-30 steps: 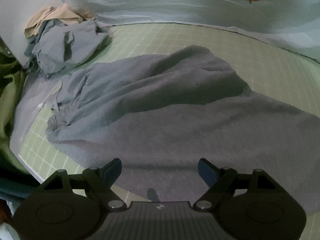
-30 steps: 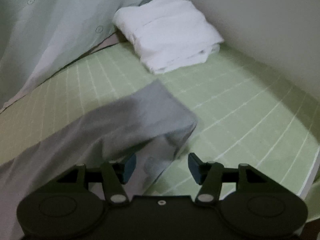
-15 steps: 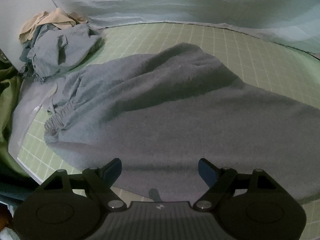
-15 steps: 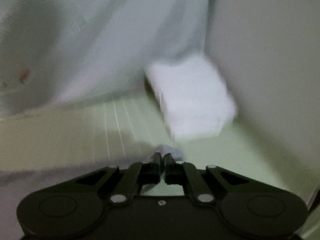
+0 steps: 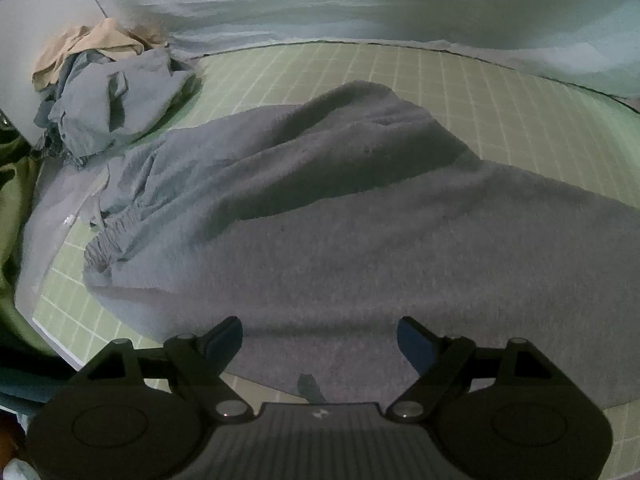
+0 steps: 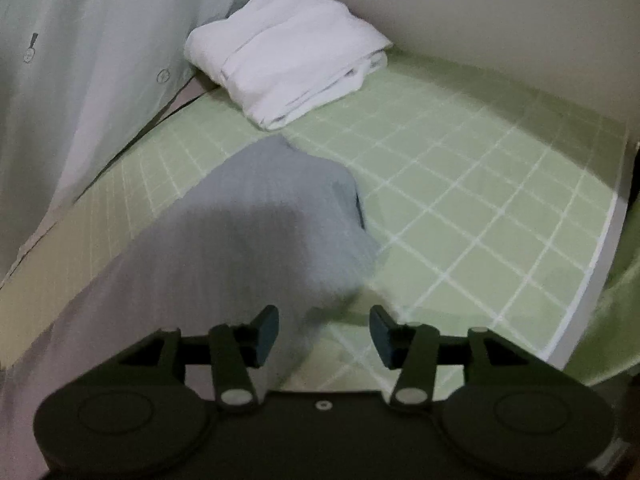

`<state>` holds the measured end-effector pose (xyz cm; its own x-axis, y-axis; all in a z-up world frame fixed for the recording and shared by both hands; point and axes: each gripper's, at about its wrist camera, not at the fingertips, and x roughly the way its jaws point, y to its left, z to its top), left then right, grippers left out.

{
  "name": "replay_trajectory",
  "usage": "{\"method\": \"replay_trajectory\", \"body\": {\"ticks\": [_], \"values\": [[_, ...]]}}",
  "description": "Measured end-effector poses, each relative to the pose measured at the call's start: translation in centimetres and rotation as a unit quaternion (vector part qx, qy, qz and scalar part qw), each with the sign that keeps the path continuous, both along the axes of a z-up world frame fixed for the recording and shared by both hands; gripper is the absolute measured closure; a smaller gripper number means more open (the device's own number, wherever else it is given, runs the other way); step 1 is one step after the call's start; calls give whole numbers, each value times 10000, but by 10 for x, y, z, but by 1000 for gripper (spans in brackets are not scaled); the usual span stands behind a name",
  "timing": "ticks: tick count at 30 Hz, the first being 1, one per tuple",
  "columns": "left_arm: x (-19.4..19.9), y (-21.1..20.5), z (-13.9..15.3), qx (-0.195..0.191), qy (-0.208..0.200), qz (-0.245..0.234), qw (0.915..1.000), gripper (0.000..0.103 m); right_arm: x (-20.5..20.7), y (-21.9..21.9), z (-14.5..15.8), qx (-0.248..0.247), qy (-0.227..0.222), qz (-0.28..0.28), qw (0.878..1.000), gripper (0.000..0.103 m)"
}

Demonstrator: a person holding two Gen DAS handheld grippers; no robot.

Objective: Fold clothes

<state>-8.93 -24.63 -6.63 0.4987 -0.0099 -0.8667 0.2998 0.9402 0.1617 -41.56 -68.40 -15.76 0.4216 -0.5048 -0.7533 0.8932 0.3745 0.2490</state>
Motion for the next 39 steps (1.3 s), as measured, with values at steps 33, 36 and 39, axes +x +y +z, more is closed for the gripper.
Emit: {"method": "replay_trajectory", "body": {"ticks": [33,36,39], "values": [[41,109,-1,-245,253,1358,9901,17,35,9,24,-1293,1820,-290,9743,0],[51,128,0,-210,256,1430,9892,17,55,30,32,-1378,1660,-74,9764,0],[61,144,1,-218,198,1399,9897,17,77,53,33,-1346,1533,101,9789,0]]}}
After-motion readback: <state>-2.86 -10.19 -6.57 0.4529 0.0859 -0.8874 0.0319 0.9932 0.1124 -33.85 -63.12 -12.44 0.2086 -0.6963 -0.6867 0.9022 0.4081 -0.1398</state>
